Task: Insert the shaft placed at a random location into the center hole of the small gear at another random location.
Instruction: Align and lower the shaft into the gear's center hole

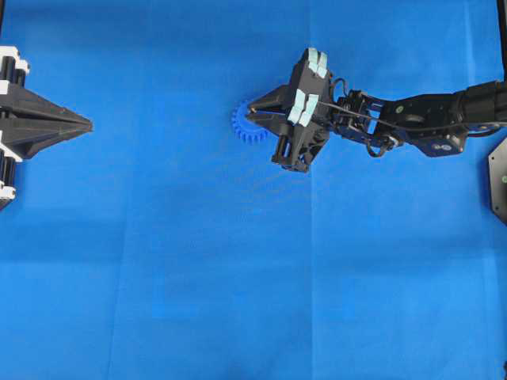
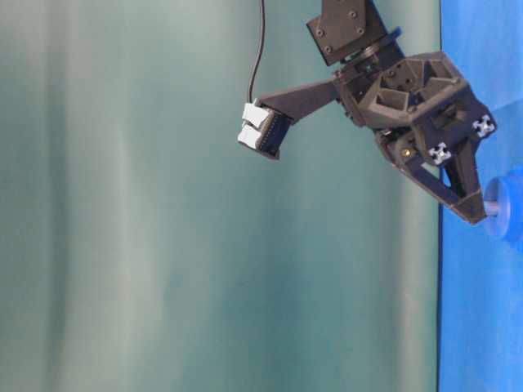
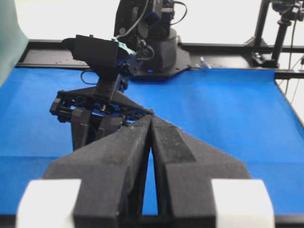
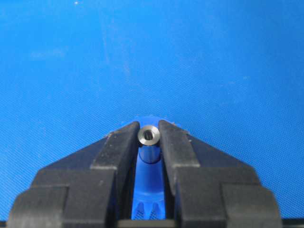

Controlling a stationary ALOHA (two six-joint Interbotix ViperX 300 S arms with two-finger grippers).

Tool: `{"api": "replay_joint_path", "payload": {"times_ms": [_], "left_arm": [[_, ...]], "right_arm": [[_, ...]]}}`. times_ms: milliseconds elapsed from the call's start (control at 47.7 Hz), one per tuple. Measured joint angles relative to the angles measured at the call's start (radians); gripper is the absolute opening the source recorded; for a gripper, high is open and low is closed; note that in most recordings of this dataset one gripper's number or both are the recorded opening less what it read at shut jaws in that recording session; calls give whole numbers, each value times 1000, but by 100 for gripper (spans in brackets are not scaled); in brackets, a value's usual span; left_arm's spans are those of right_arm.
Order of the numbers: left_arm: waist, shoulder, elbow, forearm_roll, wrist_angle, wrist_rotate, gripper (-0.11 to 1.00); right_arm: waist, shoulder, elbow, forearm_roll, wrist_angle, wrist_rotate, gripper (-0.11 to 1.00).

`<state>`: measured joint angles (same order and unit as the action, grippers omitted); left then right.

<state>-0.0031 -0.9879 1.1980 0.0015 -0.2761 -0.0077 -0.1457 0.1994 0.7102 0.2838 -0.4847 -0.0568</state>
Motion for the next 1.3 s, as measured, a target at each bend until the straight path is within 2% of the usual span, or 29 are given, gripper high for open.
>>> {"api": "replay_joint_path", "payload": {"times_ms": [1090, 1195, 1300], "left_arm": [[0, 2, 2, -2, 0, 0, 0], [0, 0, 2, 0, 0, 0, 0], [0, 0, 0, 0, 0, 0, 0]], "right_arm": [[-2, 23, -5, -2, 0, 0, 4], [-2, 23, -6, 0, 0, 0, 15], [-3, 23, -8, 0, 0, 0, 38]]}}
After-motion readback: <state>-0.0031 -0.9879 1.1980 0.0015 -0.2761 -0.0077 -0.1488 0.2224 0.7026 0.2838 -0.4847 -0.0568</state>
